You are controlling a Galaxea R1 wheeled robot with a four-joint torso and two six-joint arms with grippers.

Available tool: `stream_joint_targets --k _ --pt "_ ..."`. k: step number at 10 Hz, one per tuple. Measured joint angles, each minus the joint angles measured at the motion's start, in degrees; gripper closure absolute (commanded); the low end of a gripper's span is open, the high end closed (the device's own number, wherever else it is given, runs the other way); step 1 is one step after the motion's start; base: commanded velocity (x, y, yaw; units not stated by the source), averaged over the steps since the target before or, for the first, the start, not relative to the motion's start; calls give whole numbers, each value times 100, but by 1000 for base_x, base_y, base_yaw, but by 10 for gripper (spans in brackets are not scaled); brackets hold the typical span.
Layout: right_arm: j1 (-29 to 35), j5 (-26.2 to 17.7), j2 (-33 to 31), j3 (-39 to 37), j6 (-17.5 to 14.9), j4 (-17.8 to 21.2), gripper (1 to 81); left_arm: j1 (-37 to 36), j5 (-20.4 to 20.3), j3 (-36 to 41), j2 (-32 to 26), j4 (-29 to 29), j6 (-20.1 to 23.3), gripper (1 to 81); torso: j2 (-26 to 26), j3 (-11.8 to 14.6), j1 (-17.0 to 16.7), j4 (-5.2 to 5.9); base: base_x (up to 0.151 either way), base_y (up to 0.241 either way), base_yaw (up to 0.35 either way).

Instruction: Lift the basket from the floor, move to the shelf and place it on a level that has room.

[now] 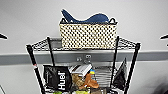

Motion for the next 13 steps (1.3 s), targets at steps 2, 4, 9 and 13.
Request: stream_joint_targets --k 2,4,9,13 --pt "-461 -30 140 -274 -41 -137 10 532 -49 -524 4 22 254 10 0 0 0 0 0 0 0" --pt "-1029 -27 323 -594 -172 -178 10 1133 -223 -920 94 46 474 10 0 0 0 0 0 0 0" --pt "-2313 88 839 -1365 -656 -211 10 2393 -824 -1381 339 48 789 10 0 0 0 0 0 0 0" --pt "-3155 273 1112 -1862 -1037 -215 10 3465 -1430 -1684 585 50 907 10 0 0 0 0 0 0 0"
